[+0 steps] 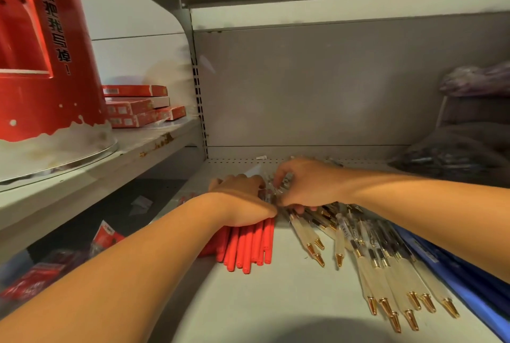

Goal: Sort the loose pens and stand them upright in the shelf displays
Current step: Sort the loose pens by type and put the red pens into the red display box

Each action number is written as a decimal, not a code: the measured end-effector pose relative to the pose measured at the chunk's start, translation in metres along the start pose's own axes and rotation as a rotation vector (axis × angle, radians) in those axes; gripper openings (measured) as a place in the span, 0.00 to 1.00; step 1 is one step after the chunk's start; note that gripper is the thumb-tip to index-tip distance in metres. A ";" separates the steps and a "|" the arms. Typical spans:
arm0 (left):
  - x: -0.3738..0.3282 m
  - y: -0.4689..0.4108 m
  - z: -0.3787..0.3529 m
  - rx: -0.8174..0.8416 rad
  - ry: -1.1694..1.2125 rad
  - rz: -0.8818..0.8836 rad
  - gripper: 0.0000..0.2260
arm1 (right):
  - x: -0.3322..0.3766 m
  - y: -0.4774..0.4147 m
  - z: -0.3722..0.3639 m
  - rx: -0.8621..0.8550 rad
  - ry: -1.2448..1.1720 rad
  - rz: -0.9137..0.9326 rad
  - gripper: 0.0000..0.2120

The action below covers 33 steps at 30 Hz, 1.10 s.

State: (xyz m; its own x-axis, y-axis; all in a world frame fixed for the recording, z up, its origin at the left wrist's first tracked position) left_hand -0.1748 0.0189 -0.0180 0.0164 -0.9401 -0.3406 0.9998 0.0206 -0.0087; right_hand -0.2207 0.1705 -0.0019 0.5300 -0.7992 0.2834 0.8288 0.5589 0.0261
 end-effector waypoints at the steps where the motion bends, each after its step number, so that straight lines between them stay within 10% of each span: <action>1: -0.001 0.000 0.000 -0.013 0.005 -0.010 0.24 | -0.002 -0.001 0.003 -0.019 -0.028 -0.008 0.10; 8: -0.015 0.004 -0.008 0.002 -0.055 -0.060 0.34 | -0.047 -0.028 0.051 -0.149 0.196 -0.249 0.11; 13: -0.012 0.004 -0.006 0.030 -0.028 -0.054 0.36 | -0.067 -0.044 0.039 0.044 0.229 -0.370 0.36; 24: -0.007 0.003 -0.005 0.074 0.013 -0.042 0.35 | -0.076 -0.091 0.016 0.078 0.240 -0.349 0.39; 33: -0.009 0.001 0.000 0.032 0.089 -0.064 0.25 | -0.070 -0.105 0.016 0.133 0.250 -0.344 0.11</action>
State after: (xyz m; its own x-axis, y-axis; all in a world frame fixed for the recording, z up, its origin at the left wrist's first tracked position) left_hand -0.1745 0.0271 -0.0151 -0.0472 -0.9053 -0.4222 0.9987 -0.0504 -0.0036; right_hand -0.3477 0.1709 -0.0090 0.2680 -0.9634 -0.0031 0.9429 0.2616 0.2060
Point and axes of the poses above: each hand's wrist, its own y-axis away from the middle knuckle, its own z-axis out of the back of the hand, x = y × z, the point moved 1 cm from there along -y, towards the middle knuckle, and after that the axes turned 13 degrees about y, right-handed, at the moved point
